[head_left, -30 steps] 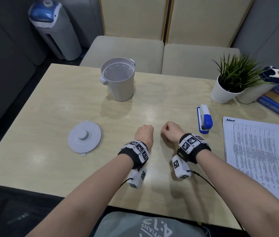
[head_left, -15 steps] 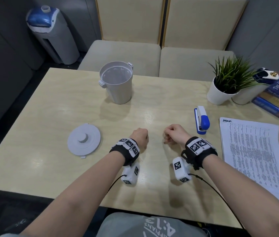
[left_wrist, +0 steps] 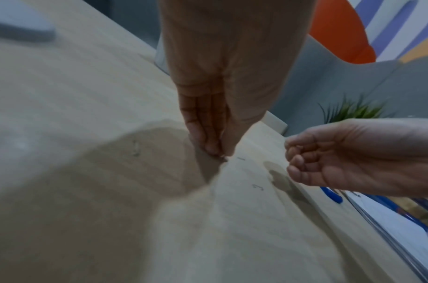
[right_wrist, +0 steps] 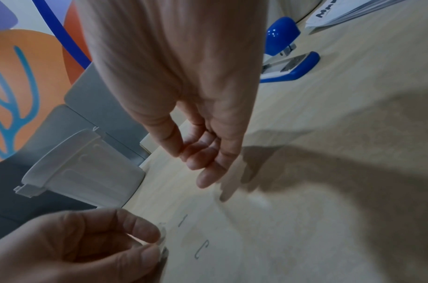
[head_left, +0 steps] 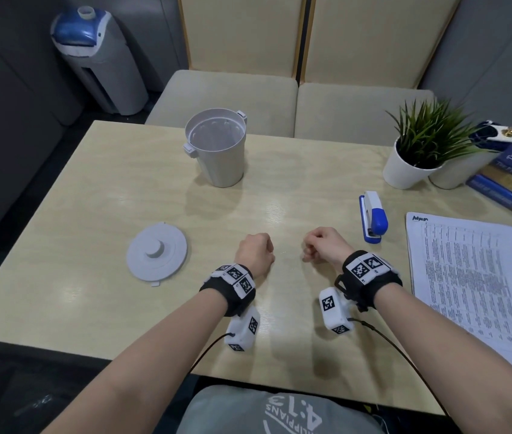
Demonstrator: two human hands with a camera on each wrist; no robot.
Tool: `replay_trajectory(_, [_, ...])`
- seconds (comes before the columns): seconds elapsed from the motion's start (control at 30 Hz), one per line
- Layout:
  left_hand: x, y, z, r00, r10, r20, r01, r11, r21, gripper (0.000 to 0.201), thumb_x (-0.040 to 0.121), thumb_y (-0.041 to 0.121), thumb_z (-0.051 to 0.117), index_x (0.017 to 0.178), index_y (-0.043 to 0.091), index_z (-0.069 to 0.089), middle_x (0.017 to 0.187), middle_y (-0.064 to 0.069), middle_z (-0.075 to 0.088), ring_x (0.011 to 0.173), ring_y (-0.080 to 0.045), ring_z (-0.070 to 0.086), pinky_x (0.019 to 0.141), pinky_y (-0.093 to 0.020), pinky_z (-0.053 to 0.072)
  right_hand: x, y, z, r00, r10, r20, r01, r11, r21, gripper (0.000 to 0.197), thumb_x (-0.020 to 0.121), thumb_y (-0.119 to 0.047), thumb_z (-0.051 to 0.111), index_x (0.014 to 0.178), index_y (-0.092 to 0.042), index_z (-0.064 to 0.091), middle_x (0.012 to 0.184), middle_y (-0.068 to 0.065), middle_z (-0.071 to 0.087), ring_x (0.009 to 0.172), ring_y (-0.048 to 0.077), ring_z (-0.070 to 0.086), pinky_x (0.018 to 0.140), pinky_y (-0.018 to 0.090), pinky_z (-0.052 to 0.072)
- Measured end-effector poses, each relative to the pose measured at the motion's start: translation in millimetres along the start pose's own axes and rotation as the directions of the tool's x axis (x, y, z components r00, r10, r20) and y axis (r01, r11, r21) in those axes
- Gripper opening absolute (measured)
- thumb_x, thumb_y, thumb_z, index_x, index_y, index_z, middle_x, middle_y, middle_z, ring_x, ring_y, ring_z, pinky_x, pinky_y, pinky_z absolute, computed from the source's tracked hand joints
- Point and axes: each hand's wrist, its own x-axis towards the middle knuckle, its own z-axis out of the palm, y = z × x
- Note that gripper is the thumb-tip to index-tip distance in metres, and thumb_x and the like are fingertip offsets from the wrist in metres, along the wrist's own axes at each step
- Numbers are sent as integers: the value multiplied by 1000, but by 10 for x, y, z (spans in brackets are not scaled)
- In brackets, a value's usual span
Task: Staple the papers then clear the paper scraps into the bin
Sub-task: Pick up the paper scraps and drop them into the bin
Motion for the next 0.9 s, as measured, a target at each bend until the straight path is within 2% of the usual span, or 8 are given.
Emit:
replay_trajectory(0.1, [20, 102, -11, 1000, -19, 15, 17, 995, 95, 12, 79, 10, 67, 90, 6, 69, 100, -14, 70, 96, -32, 65, 82, -36, 54, -10, -3, 28, 1000, -5, -1, 5, 1000, 16, 30, 92, 4, 40, 64, -8, 45, 59, 10, 44, 38, 14, 50, 37, 16, 39])
replay_trajectory(0.2, [48, 207, 11, 999, -35, 16, 31, 979, 203, 19, 83, 1, 61, 101, 1, 65, 106, -19, 67, 101, -36, 64, 83, -38, 53, -6, -13, 41, 1000, 2, -5, -2, 998, 59, 30, 93, 3, 40, 65, -7, 45, 59, 11, 43, 38, 15, 49, 42, 24, 44])
replay_trajectory(0.33, [60, 304, 16, 998, -58, 6, 54, 955, 291, 24, 90, -3, 48, 112, -2, 57, 117, -21, 61, 111, -37, 59, 85, -37, 49, -9, -30, 33, 1000, 1, -12, 0, 998, 57, 32, 93, 3, 40, 63, -7, 45, 60, 11, 44, 49, 22, 49, 47, 23, 49])
replay_trajectory(0.47, [76, 326, -12, 993, -84, 77, 56, 950, 306, 24, 89, -2, 49, 112, -2, 57, 118, -21, 61, 111, -37, 59, 87, -37, 50, 9, -25, 27, 1000, 8, -5, -8, 996, 92, 33, 92, 4, 40, 61, -7, 45, 60, 12, 43, 52, 23, 47, 60, 33, 51])
replay_trajectory(0.67, [74, 173, -116, 985, -37, 166, -1, 975, 222, 19, 83, 6, 55, 98, 0, 66, 107, -18, 67, 98, -35, 64, 84, -37, 55, 42, -75, 58, 1000, 28, 0, -28, 985, 172, 28, 95, -3, 43, 68, -9, 48, 63, 10, 46, 55, 23, 53, 64, 36, 50])
replay_trajectory(0.73, [74, 114, -259, 990, -8, 137, -9, 992, 123, 13, 82, 7, 57, 88, 2, 68, 100, -15, 71, 92, -31, 66, 74, -32, 52, 68, -174, 58, 1000, 16, 17, -19, 968, 251, 27, 95, -1, 43, 69, -7, 47, 63, 10, 43, 56, 24, 50, 66, 39, 50])
replay_trajectory(0.8, [86, 101, -547, 996, 44, 73, -44, 999, 1, 10, 82, 8, 60, 84, 4, 68, 94, -12, 72, 83, -24, 64, 68, -25, 45, 112, -376, 50, 1000, -25, 7, 22, 954, 299, 27, 95, 1, 43, 69, -6, 48, 63, 9, 42, 57, 22, 47, 62, 36, 50])
replay_trajectory(0.9, [169, 159, -1249, 983, 81, -163, -103, 986, -134, 9, 80, 9, 63, 72, 13, 62, 72, -3, 65, 65, -13, 53, 57, -12, 39, 254, -868, 53, 990, -139, -8, 136, 955, 265, 29, 93, 5, 42, 67, -6, 47, 63, 7, 41, 55, 16, 43, 56, 24, 53])
